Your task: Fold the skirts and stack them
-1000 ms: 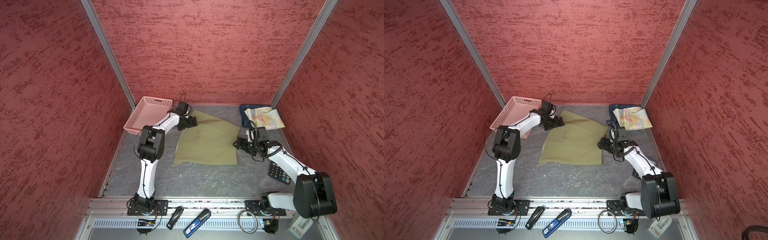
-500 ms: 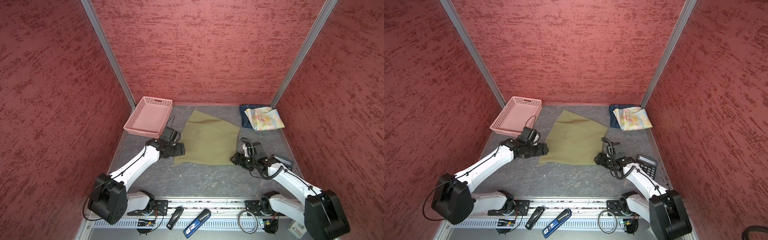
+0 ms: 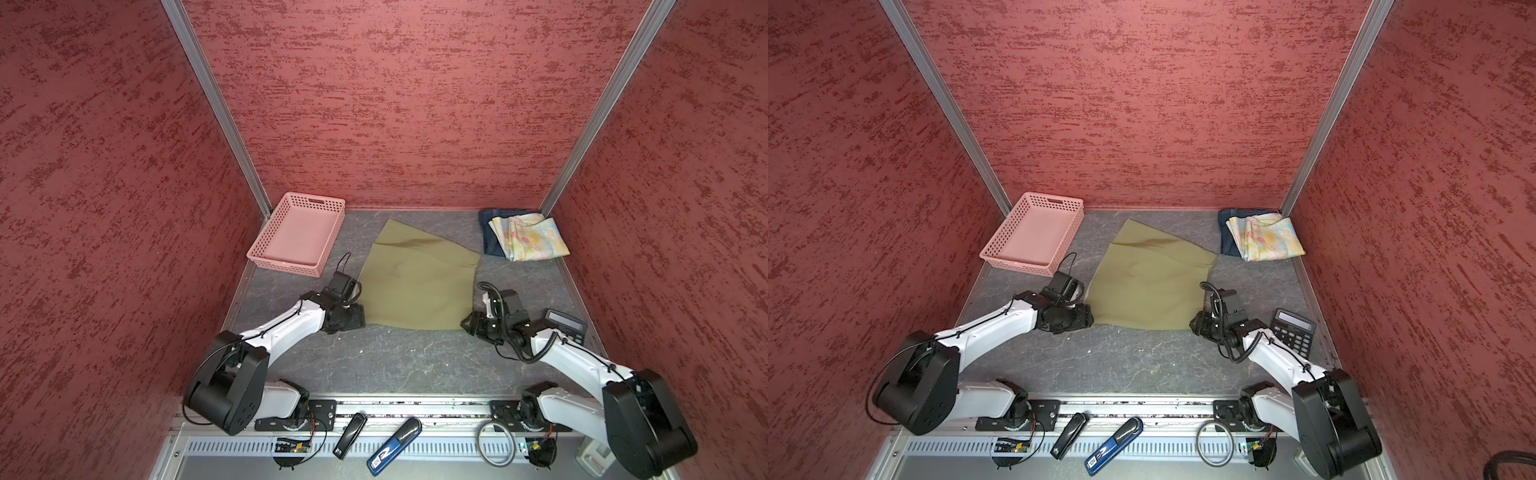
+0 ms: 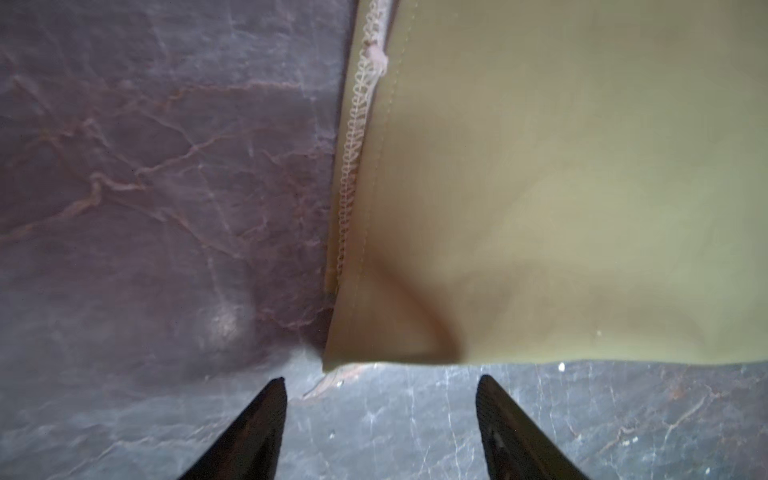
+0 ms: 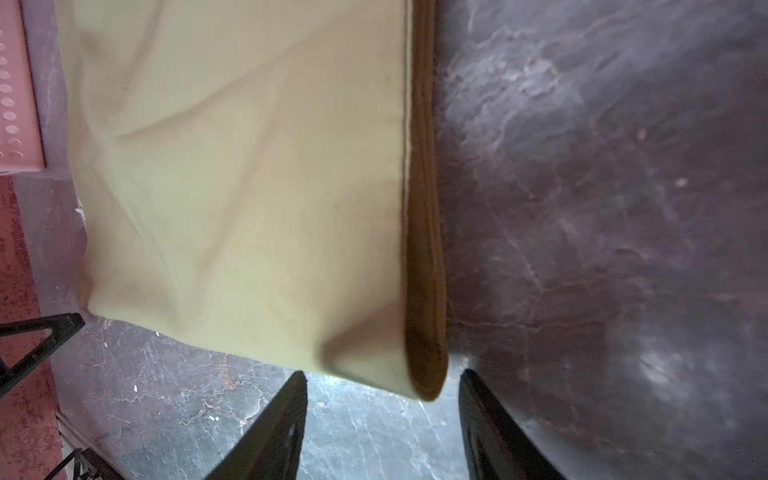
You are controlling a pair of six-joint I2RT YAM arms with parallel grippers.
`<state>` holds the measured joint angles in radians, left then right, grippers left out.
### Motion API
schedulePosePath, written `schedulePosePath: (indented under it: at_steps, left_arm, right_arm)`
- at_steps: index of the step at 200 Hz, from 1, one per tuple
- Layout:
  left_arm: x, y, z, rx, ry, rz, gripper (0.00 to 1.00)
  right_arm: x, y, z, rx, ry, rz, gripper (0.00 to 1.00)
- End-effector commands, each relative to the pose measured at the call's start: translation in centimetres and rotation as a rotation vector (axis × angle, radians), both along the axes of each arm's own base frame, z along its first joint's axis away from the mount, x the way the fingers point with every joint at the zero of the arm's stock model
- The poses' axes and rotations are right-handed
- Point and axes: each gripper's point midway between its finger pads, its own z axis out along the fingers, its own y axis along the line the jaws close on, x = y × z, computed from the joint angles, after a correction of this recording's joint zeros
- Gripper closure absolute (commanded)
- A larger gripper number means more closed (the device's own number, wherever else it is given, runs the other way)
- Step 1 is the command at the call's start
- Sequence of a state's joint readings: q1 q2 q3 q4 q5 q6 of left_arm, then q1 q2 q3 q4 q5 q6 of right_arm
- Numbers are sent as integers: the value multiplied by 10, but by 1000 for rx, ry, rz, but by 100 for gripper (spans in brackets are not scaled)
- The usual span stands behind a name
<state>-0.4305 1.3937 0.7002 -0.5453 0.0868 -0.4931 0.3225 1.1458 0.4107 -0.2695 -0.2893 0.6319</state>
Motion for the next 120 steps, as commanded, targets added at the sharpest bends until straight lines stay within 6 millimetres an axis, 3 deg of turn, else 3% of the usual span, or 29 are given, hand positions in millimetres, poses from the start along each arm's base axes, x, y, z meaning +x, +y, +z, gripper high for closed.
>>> schedulePosePath:
  at_steps: [1, 6, 17, 26, 44, 62, 72, 94, 120]
  left_arm:
    - [15, -12, -5, -41, -43, -8, 47]
    - [15, -14, -7, -42, -40, -12, 51]
    - [17, -18, -9, -33, -37, -29, 69]
    - [21, -20, -7, -17, -49, -42, 76]
    - [29, -25, 2, -21, -60, -50, 100]
    - [37, -28, 10, -8, -78, -63, 100]
    - [37, -26, 13, 8, -69, -71, 100]
    - [28, -23, 28, 55, -79, -94, 100]
    - [-3, -15, 42, 90, -58, -80, 100]
  right_arm:
    - [7, -1, -2, -15, -26, -18, 42]
    - [7, -1, -4, -17, -23, -18, 42]
    - [7, 0, -7, -20, -24, -14, 45]
    - [10, 1, -7, -22, -41, -13, 48]
    - [19, 2, -4, -26, -76, -15, 63]
    - [25, 1, 1, -36, -89, -28, 91]
    - [25, -4, 5, -59, -81, -42, 99]
    - [15, -19, 12, -142, -48, -55, 100]
    - [-7, -28, 15, -159, 17, -73, 100]
